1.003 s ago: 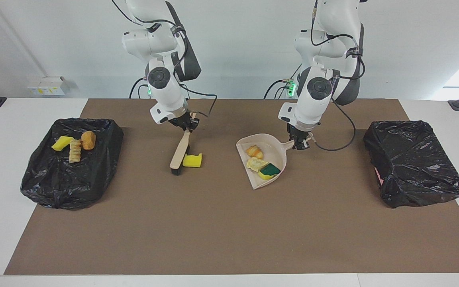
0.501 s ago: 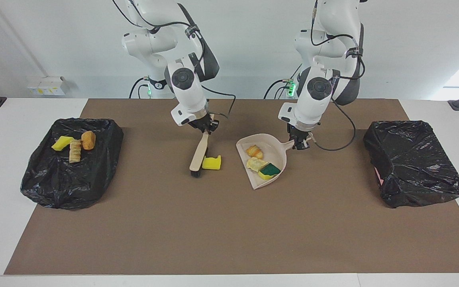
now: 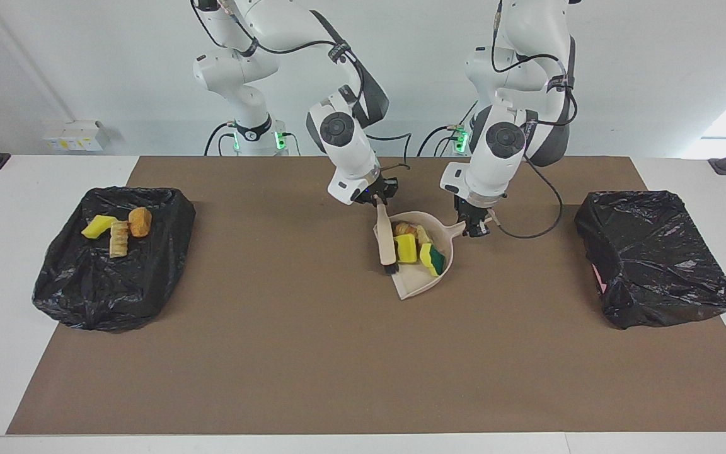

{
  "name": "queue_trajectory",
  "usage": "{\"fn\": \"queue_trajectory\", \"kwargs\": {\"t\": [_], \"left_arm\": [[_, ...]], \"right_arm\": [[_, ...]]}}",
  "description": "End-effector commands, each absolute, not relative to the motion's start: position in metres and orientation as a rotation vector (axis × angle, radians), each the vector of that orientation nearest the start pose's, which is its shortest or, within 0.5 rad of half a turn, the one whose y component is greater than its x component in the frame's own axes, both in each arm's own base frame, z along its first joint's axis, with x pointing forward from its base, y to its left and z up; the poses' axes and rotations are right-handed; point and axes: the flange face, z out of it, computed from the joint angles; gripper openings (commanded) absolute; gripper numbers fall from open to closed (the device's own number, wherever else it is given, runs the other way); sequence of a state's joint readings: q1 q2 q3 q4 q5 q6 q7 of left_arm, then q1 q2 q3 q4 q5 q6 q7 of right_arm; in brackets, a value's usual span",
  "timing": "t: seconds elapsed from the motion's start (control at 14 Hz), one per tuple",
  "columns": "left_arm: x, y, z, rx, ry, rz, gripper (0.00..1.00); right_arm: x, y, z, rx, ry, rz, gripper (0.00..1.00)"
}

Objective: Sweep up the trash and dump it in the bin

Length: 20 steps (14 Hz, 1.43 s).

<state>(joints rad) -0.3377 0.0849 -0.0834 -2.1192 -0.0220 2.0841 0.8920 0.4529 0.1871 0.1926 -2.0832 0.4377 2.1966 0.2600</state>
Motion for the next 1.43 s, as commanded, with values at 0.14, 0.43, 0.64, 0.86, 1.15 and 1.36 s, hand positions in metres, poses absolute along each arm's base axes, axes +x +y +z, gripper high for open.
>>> {"fn": "queue_trajectory", "kwargs": {"t": [0.14,0.43,0.64,0.86,1.15,1.36], "left_arm": [[0.493,-0.223,0.362,-2.640,1.789,0.156,0.00],[0.502,-0.206,0.370,-2.764,1.709,0.126,0.00],[0.504,-0.203,0.372,-2.783,1.695,0.118,0.00],[0.506,-0.199,0.375,-2.840,1.634,0.096,0.00],[0.529,-0.163,0.407,-2.977,1.483,-0.048,0.00],[0.546,-0.117,0.440,-3.056,1.333,-0.183,0.00]], "right_arm": [[0.463,0.307,0.356,-2.804,-0.149,0.386,0.00],[0.465,0.272,0.389,-2.908,-0.198,0.378,0.00],[0.450,0.270,0.400,-2.998,-0.195,0.392,0.00],[0.450,0.267,0.397,-2.994,-0.207,0.344,0.00],[0.424,0.277,0.395,-3.016,-0.174,0.337,0.00],[0.394,0.298,0.384,-3.036,-0.097,0.290,0.00]]}}
